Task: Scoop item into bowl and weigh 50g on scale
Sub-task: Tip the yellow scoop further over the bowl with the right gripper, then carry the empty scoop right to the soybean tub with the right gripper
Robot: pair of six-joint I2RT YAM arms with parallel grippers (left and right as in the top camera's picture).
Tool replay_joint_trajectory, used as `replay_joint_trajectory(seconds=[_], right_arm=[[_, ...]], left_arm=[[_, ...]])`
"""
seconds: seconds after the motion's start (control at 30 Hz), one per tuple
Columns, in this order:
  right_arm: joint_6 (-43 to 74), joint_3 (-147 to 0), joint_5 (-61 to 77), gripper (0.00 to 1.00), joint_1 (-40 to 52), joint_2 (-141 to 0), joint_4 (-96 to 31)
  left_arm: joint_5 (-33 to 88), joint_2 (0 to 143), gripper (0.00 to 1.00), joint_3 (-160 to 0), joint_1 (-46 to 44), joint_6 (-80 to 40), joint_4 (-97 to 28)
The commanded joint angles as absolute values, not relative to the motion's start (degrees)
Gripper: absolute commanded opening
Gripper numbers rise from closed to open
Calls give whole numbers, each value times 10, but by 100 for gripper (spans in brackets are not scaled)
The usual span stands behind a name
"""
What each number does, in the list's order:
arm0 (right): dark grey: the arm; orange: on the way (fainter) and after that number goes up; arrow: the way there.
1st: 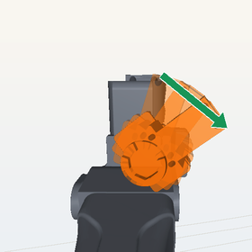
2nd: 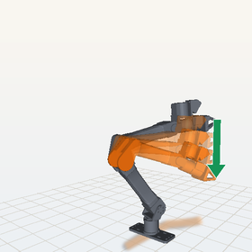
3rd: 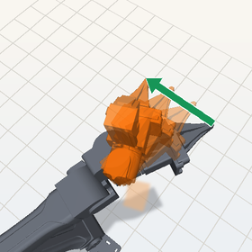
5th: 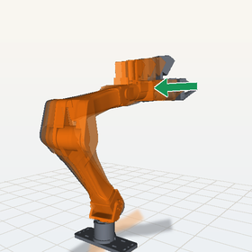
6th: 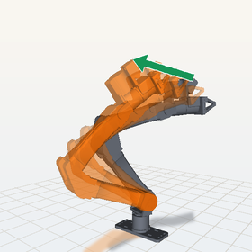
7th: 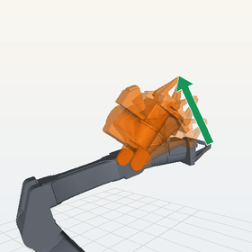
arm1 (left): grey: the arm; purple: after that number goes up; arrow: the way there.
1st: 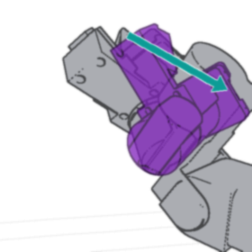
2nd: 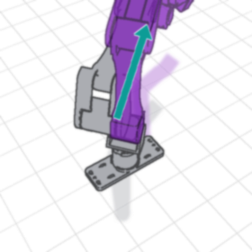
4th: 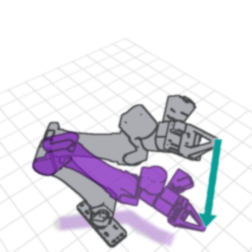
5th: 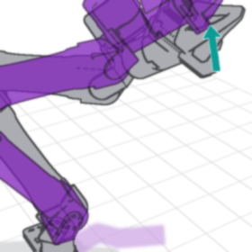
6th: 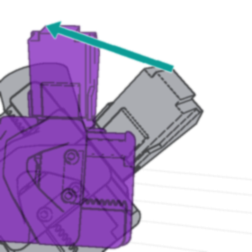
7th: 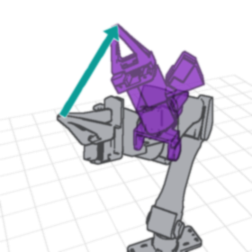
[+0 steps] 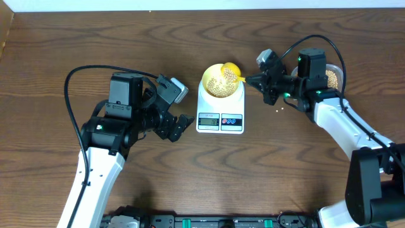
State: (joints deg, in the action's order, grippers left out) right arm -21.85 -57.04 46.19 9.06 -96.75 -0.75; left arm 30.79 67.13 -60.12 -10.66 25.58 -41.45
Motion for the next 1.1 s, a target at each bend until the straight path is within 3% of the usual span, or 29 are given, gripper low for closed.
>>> replay_joint_trajectory(seconds=[0.0,0.2,0.6,1.07], right_arm=[[-245,-572,464,1,101,-971,-6],[-276,-572,464,1,104,-971,-6],[-457,-572,464,1,106,-971,-4],[-419,-572,488,1,106,-971,60]], left_arm=[[315,674,89,-598,-108,263,-413],[315,674,89,-598,-108,263,-413],[315,674,89,-598,-108,263,-413],[315,674,89,-598,-108,263,-413]])
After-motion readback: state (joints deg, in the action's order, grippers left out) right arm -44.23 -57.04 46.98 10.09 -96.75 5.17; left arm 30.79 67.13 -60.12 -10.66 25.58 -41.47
